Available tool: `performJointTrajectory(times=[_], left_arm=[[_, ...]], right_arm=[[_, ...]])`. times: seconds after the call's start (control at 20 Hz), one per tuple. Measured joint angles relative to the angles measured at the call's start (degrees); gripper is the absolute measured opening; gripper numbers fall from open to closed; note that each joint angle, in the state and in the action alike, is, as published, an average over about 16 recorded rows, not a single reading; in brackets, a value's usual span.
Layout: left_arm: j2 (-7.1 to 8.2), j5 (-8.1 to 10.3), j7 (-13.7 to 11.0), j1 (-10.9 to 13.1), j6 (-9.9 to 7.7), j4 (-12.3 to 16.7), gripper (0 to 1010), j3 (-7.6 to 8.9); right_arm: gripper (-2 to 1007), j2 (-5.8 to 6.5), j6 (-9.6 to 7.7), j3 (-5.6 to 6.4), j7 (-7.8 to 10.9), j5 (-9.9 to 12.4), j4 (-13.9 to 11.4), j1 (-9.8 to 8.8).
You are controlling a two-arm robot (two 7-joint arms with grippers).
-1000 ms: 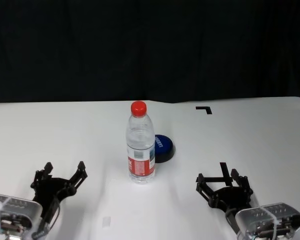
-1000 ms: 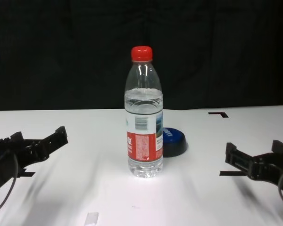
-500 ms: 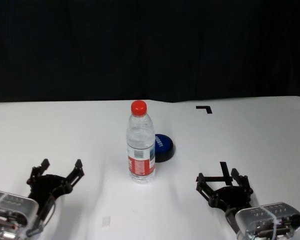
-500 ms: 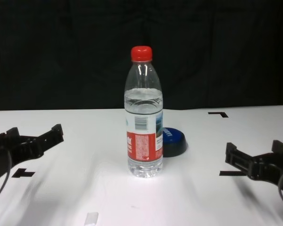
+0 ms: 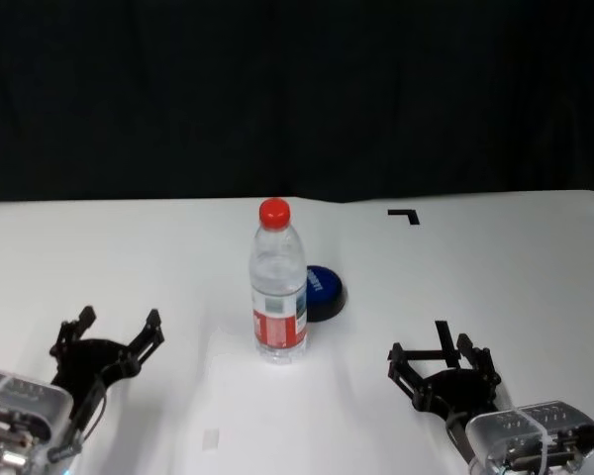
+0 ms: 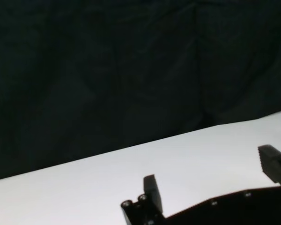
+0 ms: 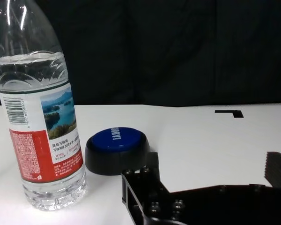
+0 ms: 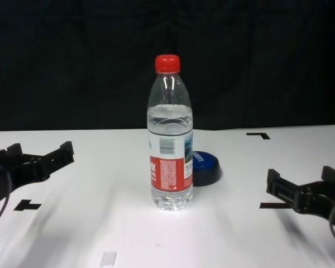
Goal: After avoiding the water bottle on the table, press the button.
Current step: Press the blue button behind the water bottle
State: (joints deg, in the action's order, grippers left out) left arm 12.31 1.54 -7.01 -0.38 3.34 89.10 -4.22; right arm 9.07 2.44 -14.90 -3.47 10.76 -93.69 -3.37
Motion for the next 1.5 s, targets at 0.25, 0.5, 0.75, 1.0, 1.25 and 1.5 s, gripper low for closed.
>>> performJointTrajectory(times=[0.25, 0.5, 0.75, 1.0, 1.25, 1.5], left_arm=[[0.12, -0.5, -1.0, -0.7, 0.06, -0.4, 1010, 0.37], [0.39, -0.81, -2.0, -1.7, 0.08, -1.1, 1010, 0.46], [0.81, -1.02, -3.1, -2.8, 0.16, -1.9, 1009, 0.17], [1.31, -1.23, -4.0, -4.0, 0.34, -2.8, 1009, -0.44], [1.77, -1.44, -4.7, -5.2, 0.65, -3.8, 1009, -1.19], [2.21, -1.62, -5.3, -6.4, 1.06, -4.8, 1010, -1.93]], right_arm=[[1003, 0.0, 0.0, 0.0, 0.0, 0.0, 0.0, 0.0], [1002, 0.0, 0.0, 0.0, 0.0, 0.0, 0.0, 0.0], [1002, 0.0, 0.0, 0.0, 0.0, 0.0, 0.0, 0.0], [1002, 0.0, 0.0, 0.0, 0.0, 0.0, 0.0, 0.0], [1002, 0.0, 0.0, 0.0, 0.0, 0.0, 0.0, 0.0], [1002, 0.0, 0.0, 0.0, 0.0, 0.0, 0.0, 0.0]])
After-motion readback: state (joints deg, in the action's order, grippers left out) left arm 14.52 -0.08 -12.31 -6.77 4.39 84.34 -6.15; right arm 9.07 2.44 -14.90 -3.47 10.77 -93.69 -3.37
